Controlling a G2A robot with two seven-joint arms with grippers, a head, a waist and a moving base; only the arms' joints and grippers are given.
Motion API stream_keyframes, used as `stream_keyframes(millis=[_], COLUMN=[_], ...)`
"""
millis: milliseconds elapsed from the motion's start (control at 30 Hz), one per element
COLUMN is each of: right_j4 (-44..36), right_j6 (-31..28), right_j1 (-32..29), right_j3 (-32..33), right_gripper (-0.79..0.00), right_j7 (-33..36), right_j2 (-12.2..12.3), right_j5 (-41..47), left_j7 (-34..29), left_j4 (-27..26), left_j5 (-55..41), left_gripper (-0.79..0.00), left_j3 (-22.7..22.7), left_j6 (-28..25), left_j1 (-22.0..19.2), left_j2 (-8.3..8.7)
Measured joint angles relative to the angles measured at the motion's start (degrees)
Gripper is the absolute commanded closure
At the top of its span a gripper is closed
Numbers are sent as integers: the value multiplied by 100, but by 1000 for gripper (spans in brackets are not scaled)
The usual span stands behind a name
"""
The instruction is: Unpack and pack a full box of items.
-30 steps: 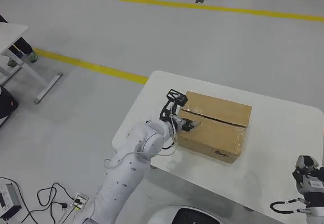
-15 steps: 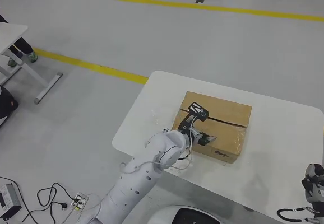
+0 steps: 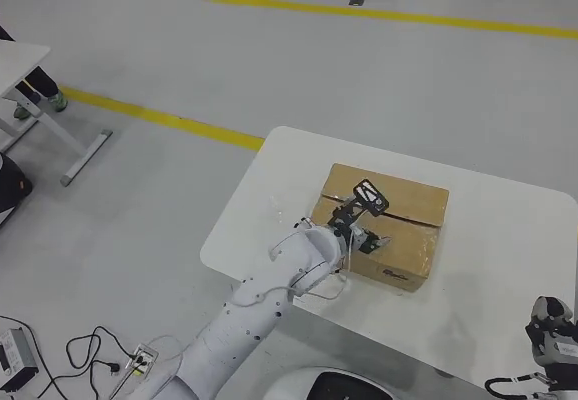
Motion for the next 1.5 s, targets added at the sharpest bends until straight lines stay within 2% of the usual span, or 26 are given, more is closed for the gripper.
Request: stream_keyframes(millis=[300,500,667,700,733,767,833,867,1233,1367,1500], right_j4=[9,34,37,35,33,30,19,16,8,-11,-60], right_j6=[28,61,60,63,69,74,79,79,104,133,175], right_j1=[35,16,21,24,28,32,43,46,54,45,20], right_j3=[-48,-16,-3,-2,-2,-4,-13,-16,-14,1,55], right_gripper=[0,0,0,0,0,0,0,0,0,0,0], right_j7=[-11,-13,-9,-6,-1,4,19,24,35,31,-1], right_j2=[-3,-2,0,0,0,0,0,0,0,-2,-3], right_j5=[8,37,50,59,63,65,69,73,112,144,199], left_j7=[870,1069,1232,1263,1289,1315,1368,1386,1552,1536,1303], left_j4=[1452,2028,2310,2348,2379,2415,2490,2514,2634,2492,2123], left_j5=[2251,2524,2725,2763,2829,2889,2923,2922,2775,2578,2330], left_gripper=[-785,-785,-785,-733,-551,-326,-154,0,0,0,0], left_j3=[897,1118,1249,1272,1295,1313,1330,1332,1232,1164,1073], left_j6=[-265,-150,-9,45,93,142,217,240,357,225,24], left_j1=[-1097,-1385,-1498,-1522,-1538,-1549,-1564,-1570,-1571,-1514,-1390], left_j2=[-89,-187,-251,-267,-276,-286,-309,-319,-404,-424,-435])
